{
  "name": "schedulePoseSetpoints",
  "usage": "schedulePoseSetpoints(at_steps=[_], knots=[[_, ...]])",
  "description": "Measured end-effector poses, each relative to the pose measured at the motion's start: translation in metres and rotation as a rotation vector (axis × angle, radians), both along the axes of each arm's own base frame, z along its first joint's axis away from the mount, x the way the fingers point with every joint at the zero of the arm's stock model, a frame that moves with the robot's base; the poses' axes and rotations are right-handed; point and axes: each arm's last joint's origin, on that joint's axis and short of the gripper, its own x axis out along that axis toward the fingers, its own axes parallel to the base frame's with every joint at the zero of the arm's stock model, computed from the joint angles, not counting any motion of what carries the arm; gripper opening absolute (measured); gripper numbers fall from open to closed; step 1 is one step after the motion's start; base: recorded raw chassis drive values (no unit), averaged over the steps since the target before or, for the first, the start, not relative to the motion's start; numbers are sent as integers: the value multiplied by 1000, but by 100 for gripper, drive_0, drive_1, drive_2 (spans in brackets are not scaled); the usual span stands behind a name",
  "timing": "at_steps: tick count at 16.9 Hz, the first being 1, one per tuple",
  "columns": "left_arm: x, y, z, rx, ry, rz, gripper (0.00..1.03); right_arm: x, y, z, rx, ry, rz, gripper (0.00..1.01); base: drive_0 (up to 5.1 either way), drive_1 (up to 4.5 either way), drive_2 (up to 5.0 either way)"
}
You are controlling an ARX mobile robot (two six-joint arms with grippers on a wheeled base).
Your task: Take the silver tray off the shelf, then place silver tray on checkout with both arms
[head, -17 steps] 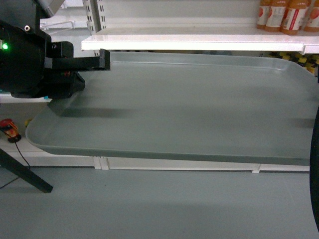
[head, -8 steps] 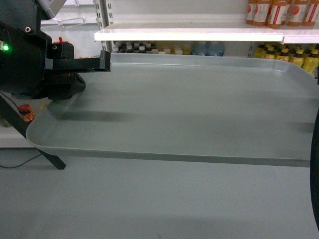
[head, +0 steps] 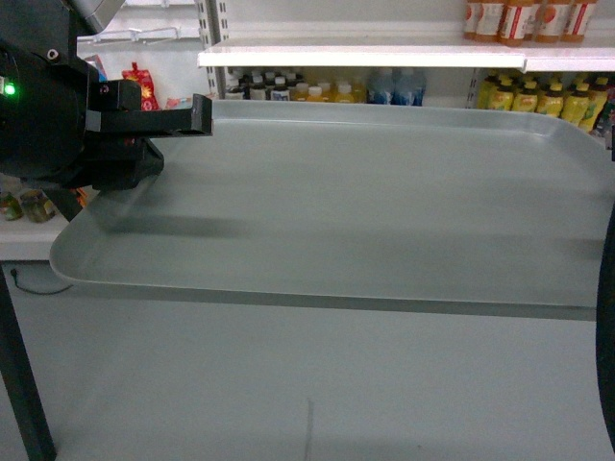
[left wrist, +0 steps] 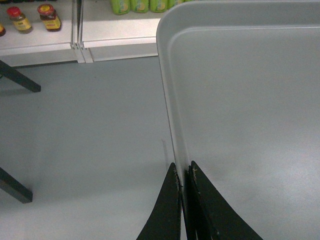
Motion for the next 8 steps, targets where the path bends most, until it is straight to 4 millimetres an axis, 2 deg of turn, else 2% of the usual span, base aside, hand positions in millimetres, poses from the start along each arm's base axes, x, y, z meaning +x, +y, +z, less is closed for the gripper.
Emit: schedulePoseSetpoints(at_steps=[8], knots=[[0, 0, 0, 2, 2, -2, 3, 0, 0, 0, 0, 2, 0, 3, 15, -410, 439]])
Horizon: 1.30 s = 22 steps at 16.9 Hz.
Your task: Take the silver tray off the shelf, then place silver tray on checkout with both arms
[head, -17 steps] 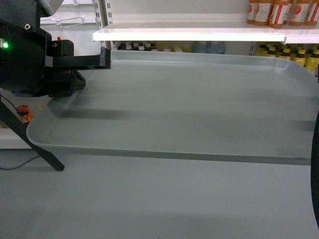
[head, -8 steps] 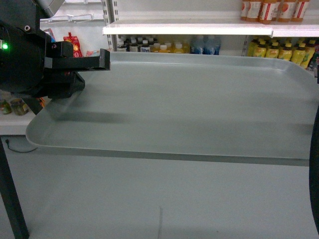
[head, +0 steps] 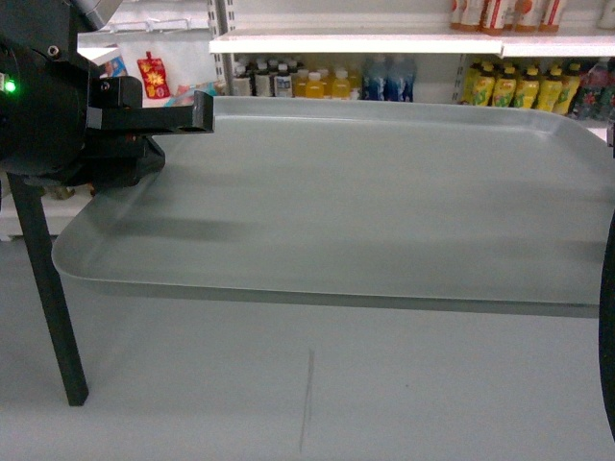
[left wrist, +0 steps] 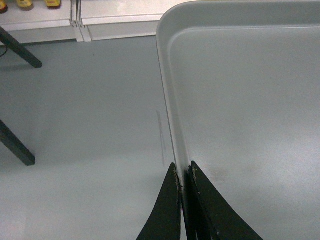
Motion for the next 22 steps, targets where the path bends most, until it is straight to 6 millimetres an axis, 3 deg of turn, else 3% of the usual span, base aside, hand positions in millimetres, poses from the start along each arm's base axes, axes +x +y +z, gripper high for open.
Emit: schedulePoseSetpoints(at_steps=[9, 22], knots=[[0, 0, 0, 2, 3, 0, 3, 0, 0, 0, -1, 4, 0, 3, 4, -420, 429], [0, 0, 0, 2, -1, 1, 3, 0, 0, 0, 0, -1, 1, 3, 0, 0, 0]])
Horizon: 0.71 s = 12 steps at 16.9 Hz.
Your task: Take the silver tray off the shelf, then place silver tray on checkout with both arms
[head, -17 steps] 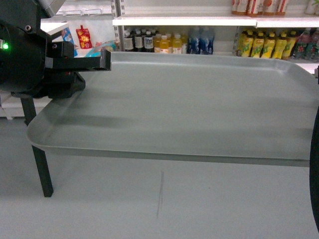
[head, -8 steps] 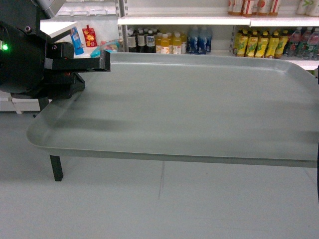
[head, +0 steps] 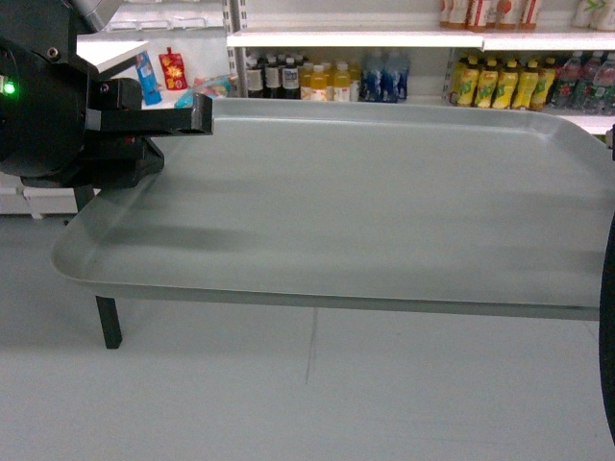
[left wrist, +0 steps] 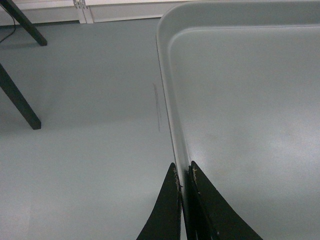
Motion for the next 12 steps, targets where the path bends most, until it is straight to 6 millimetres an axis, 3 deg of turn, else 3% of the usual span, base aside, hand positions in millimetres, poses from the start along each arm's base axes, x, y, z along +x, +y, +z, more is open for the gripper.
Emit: schedulePoseSetpoints(at_steps=[1, 12], knots=[[0, 0, 0, 0, 0, 0, 3, 0, 0, 0, 0, 0, 0, 3, 0, 0, 0], [0, 0, 0, 2, 0, -2, 3, 0, 0, 0, -1, 3, -1, 3, -489, 250, 250]])
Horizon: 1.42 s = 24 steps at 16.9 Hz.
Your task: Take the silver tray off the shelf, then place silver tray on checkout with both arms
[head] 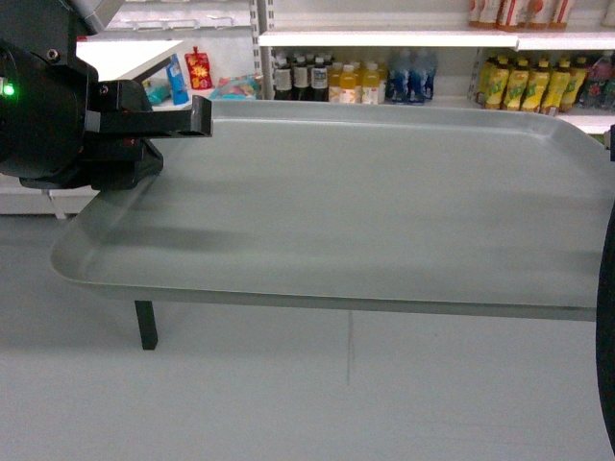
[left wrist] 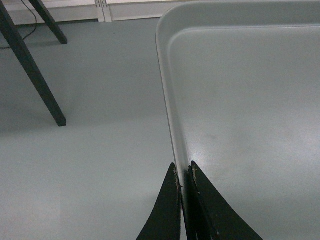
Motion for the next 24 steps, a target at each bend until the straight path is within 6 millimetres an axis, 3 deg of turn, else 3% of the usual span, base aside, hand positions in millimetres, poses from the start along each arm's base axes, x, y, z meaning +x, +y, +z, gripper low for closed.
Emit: schedulePoseSetpoints(at_steps=[24], knots=[[0, 0, 0, 1, 2, 0, 3, 0, 0, 0, 1, -2, 1, 3, -500, 245, 245]])
